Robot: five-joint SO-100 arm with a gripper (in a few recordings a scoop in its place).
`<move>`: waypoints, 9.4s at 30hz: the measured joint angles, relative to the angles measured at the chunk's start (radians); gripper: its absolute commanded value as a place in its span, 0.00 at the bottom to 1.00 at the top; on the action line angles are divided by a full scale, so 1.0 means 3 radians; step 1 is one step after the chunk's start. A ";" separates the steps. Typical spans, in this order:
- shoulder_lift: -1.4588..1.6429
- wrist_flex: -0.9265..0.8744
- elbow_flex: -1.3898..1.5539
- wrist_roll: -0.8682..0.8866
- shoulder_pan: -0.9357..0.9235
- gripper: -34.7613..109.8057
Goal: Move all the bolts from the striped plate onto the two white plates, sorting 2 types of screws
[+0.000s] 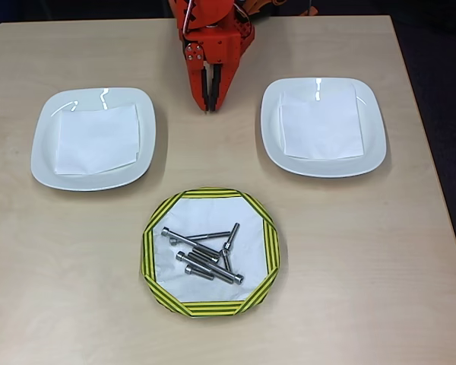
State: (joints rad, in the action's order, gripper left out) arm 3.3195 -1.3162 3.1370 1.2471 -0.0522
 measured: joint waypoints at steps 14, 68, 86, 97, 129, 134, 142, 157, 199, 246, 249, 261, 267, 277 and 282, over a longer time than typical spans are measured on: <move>0.0000 0.0000 0.0000 0.0000 0.0000 0.24; 0.0000 -0.0010 0.0000 -0.0082 0.0118 0.24; -0.2920 0.0522 -0.2889 -0.0987 -0.0414 0.42; -0.4735 0.1263 -0.4050 -0.0823 -0.0378 0.40; -0.7476 0.0619 -0.6402 -0.2475 0.0046 0.33; -0.7711 0.0619 -0.6581 -0.2582 0.0005 0.32; -0.7880 0.0634 -0.6755 -0.2618 -0.0123 0.24; -0.7900 0.0061 -0.7394 -0.2628 -0.0138 0.24; -0.6453 -0.0271 -0.5185 -0.2245 -0.1825 0.33; -0.7189 0.1621 -0.5788 -0.1713 0.0153 0.31; -0.7261 0.1672 -0.5804 -0.1636 0.0189 0.31; -0.7522 0.1953 -0.5809 -0.1411 0.0189 0.29; -0.7573 0.1958 -0.5839 -0.1283 0.0174 0.28; -0.7573 0.1969 -0.5839 -0.1232 0.0143 0.24; -0.7578 0.1774 -0.5972 -0.1329 0.0143 0.24</move>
State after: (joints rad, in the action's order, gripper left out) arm 1.0462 -0.7839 1.3453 0.8483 -0.0092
